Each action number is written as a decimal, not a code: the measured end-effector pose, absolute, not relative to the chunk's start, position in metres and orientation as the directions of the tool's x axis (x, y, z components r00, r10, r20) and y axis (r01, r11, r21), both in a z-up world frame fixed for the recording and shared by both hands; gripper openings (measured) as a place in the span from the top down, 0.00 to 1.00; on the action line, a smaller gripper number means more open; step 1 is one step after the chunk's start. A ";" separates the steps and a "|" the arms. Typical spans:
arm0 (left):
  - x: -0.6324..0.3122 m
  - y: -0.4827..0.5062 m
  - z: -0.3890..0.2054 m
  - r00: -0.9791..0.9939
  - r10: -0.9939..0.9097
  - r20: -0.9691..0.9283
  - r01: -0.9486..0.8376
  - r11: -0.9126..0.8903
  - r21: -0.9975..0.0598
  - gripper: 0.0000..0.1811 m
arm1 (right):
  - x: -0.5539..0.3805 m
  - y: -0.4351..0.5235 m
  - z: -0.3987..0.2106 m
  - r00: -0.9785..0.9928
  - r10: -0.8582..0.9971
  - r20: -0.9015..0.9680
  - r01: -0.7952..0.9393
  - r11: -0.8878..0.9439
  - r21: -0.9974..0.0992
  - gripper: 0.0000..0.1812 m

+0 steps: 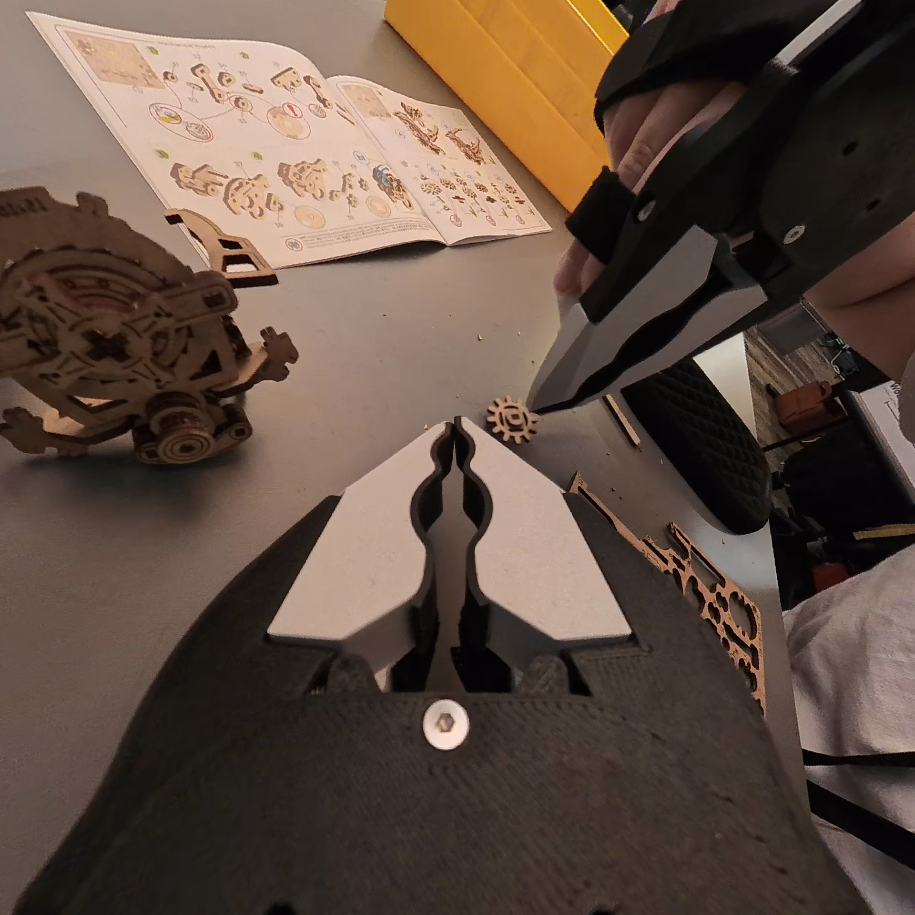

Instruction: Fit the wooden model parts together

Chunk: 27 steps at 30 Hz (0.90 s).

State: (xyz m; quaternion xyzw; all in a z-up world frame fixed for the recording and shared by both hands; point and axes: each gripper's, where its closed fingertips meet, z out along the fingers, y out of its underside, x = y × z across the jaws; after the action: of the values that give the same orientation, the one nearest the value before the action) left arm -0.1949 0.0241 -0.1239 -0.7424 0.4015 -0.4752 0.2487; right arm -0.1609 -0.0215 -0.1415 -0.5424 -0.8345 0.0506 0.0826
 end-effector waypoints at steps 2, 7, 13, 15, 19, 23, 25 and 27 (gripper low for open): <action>-0.195 0.024 -0.124 0.226 -0.833 0.505 -0.361 -0.553 -0.751 1.00 | -0.161 -0.020 -0.142 -0.400 0.913 0.085 0.896 0.409 -0.171 1.00; -0.195 0.024 -0.124 0.226 -0.832 0.507 -0.359 -0.555 -0.751 1.00 | -0.164 -0.018 -0.141 -0.399 0.914 0.076 0.895 0.406 -0.187 1.00; -0.195 0.024 -0.123 0.225 -0.830 0.510 -0.357 -0.557 -0.750 1.00 | -0.162 -0.019 -0.148 -0.397 0.916 0.049 0.901 0.399 -0.170 1.00; -0.195 0.024 -0.123 0.225 -0.831 0.509 -0.357 -0.556 -0.751 1.00 | -0.162 -0.019 -0.149 -0.384 0.922 0.041 0.905 0.385 -0.183 1.00; -0.195 0.024 -0.124 0.225 -0.832 0.508 -0.359 -0.555 -0.750 1.00 | -0.162 -0.020 -0.149 -0.379 0.924 0.042 0.907 0.380 -0.182 0.99; -0.195 0.024 -0.124 0.226 -0.832 0.507 -0.360 -0.555 -0.750 1.00 | -0.162 -0.021 -0.149 -0.386 0.921 0.047 0.907 0.389 -0.161 1.00; -0.195 0.024 -0.124 0.226 -0.831 0.508 -0.358 -0.556 -0.750 1.00 | -0.162 -0.021 -0.149 -0.387 0.921 0.050 0.909 0.390 -0.148 1.00; -0.195 0.024 -0.123 0.227 -0.831 0.508 -0.358 -0.556 -0.750 1.00 | -0.162 -0.021 -0.149 -0.383 0.922 0.051 0.912 0.386 -0.136 1.00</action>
State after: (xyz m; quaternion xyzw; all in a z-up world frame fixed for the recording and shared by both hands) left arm -0.1949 0.0240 -0.1234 -0.7426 0.4001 -0.4761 0.2486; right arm -0.1620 -0.0207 -0.1493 -0.5524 -0.8304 0.0426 0.0591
